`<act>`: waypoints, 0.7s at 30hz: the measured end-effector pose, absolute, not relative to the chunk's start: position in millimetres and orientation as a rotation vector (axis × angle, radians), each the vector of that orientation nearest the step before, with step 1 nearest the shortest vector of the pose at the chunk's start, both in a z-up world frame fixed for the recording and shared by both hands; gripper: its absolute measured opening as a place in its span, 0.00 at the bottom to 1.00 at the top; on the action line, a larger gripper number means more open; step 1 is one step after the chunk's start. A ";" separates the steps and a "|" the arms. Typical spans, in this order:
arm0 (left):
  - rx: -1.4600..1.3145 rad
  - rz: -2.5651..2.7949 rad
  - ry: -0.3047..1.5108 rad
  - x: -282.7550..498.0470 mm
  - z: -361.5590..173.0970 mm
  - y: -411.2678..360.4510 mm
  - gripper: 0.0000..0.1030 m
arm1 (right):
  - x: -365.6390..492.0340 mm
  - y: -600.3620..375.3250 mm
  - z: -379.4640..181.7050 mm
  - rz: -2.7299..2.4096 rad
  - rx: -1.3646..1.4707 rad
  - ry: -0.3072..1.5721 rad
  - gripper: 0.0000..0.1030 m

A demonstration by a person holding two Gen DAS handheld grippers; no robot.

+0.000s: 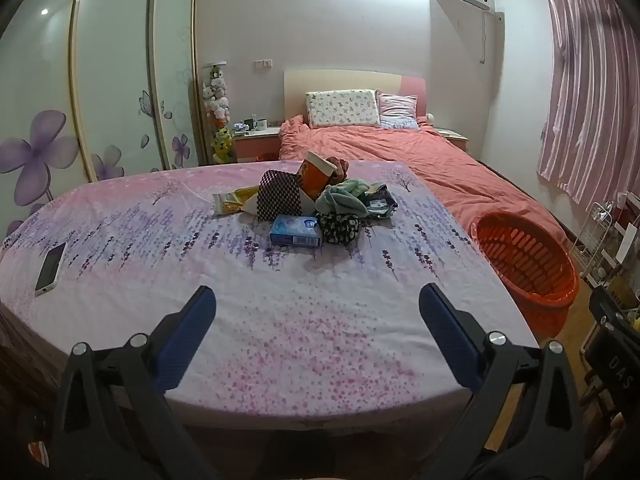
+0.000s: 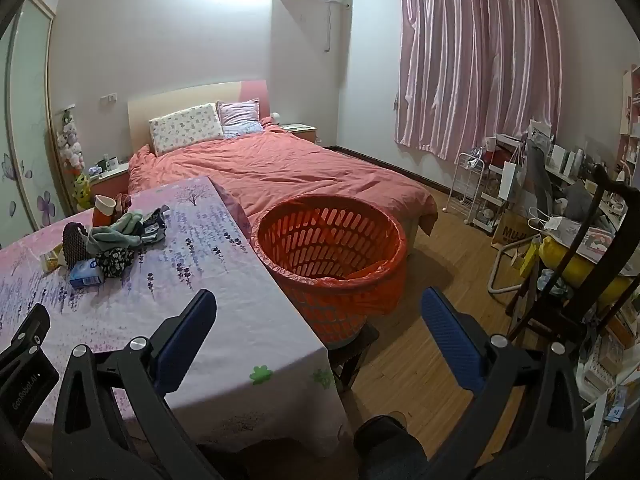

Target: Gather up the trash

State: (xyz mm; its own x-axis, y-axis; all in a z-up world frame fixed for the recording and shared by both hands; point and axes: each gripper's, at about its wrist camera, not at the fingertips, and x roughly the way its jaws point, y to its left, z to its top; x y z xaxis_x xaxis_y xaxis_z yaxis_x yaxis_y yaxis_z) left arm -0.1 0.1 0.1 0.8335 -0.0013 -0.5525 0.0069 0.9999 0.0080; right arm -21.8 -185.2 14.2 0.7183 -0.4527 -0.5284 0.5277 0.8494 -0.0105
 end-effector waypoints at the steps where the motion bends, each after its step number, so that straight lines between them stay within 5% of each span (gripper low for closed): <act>1: 0.009 -0.005 0.586 -0.1 0.1 0.1 0.96 | -21.7 -185.1 14.3 -0.544 0.144 0.545 0.98; 21: 0.006 -0.005 0.592 0.2 0.0 0.3 0.96 | -20.9 -183.2 13.7 -0.545 0.141 0.546 0.98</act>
